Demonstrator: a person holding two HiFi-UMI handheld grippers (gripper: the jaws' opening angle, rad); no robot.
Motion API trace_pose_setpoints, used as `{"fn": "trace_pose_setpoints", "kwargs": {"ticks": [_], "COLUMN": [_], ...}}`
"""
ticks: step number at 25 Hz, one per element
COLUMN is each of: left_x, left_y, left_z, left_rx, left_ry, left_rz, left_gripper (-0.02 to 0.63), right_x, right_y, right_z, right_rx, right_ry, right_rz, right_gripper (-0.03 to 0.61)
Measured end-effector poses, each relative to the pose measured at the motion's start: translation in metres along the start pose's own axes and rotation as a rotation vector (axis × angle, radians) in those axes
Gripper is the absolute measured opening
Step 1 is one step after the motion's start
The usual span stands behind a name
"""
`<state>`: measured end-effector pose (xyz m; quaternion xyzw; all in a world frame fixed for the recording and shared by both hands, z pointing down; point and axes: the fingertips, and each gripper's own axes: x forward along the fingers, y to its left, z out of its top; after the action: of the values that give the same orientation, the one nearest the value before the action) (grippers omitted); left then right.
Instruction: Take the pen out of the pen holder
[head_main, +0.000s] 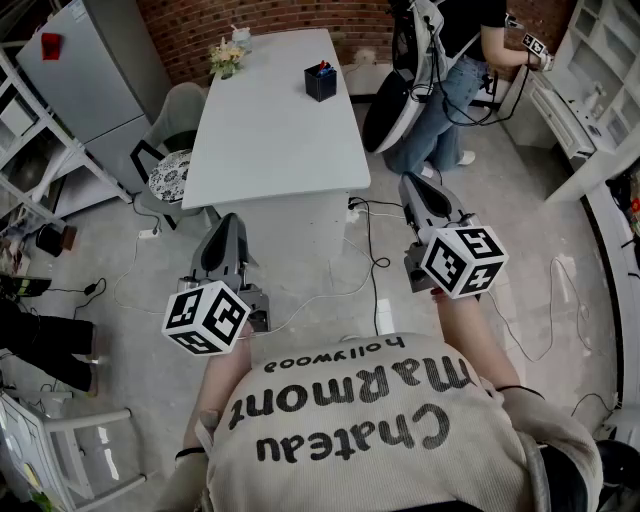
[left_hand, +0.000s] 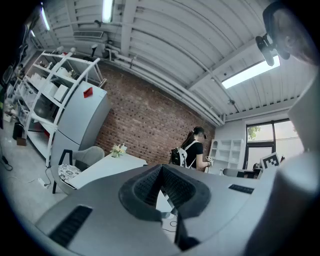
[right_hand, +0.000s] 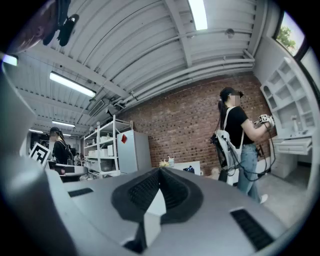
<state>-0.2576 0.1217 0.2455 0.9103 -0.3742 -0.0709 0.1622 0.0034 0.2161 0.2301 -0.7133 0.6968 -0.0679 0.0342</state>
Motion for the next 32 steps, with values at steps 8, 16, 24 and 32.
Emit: {"fn": "trace_pose_setpoints", "kwargs": {"ticks": [8,16,24,32], "left_x": [-0.01,-0.026,-0.043,-0.043], "left_y": [0.006,0.02,0.037,0.049], "left_z": [-0.006,-0.006,-0.012,-0.028], "left_rx": [-0.019,-0.031,-0.024,-0.058], "left_ry": [0.014,0.018,0.043,0.072], "left_rz": [0.014,0.008,-0.02,-0.031], "left_gripper": [0.0,0.0,0.0,0.0], "right_x": [-0.003,-0.004,-0.012,0.004], "right_y": [0.0,0.014,0.024,0.026], "right_z": [-0.009,-0.02,-0.042,-0.065], "right_rx": [0.03,0.085,0.165,0.159], "right_ry": [0.019,0.023,0.023,0.073], "right_rz": [-0.011,-0.022,-0.056,-0.046], "right_gripper": [0.003,0.003,0.003,0.003]}}
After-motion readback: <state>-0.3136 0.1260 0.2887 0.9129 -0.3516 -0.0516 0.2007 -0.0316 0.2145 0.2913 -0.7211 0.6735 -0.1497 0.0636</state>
